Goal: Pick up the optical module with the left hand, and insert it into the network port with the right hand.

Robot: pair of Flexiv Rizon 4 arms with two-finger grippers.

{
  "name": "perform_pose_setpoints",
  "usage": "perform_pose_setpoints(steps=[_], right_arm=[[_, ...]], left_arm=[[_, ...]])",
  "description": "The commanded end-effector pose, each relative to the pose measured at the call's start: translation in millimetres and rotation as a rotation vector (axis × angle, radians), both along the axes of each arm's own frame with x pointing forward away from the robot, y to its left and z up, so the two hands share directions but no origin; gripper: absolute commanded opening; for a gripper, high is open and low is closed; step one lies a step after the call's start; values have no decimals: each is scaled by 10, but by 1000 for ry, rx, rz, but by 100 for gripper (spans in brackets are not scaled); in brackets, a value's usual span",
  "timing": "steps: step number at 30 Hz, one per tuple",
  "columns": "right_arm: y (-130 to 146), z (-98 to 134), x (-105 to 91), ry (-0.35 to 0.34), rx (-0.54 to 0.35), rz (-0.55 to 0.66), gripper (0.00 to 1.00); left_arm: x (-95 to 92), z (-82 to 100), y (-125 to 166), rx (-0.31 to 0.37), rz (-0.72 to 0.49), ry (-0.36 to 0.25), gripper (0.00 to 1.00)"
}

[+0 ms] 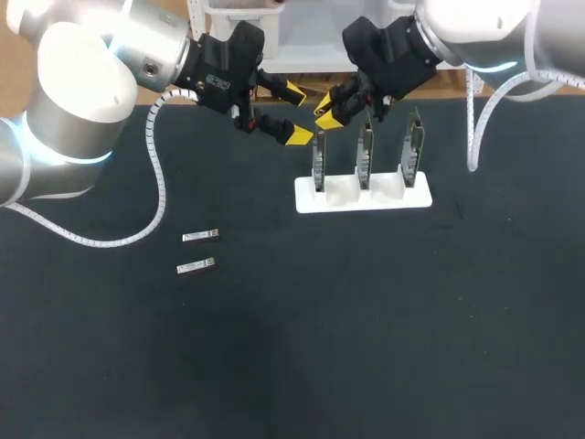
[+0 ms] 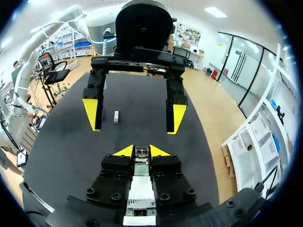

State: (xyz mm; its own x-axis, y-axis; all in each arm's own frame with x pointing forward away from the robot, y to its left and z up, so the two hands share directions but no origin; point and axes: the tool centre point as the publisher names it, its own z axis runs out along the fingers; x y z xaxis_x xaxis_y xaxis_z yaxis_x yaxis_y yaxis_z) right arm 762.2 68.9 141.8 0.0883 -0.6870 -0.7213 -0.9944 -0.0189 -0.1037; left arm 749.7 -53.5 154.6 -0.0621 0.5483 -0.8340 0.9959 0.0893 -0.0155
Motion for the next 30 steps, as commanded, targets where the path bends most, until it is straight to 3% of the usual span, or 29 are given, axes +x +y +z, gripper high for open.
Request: perform_pose_setpoints(steps=[1,14,24,27,28,30], right_arm=[[-14,4,-15,3,9,-8,100],[-207,228,-23,6,82,-59,100],[-307,235,-38,7,113,-92,100],[-317,241,-43,14,132,-95,11],[-319,243,-45,13,132,-96,0],[-323,241,-48,16,137,-99,0]], left_arm=[[15,6,-11,6,-1,3,100],[15,6,-11,6,-1,3,100],[15,6,-11,6,-1,3,100],[15,6,-11,6,-1,3,100],[15,6,-11,6,-1,3,100],[15,6,-11,6,-1,3,100]])
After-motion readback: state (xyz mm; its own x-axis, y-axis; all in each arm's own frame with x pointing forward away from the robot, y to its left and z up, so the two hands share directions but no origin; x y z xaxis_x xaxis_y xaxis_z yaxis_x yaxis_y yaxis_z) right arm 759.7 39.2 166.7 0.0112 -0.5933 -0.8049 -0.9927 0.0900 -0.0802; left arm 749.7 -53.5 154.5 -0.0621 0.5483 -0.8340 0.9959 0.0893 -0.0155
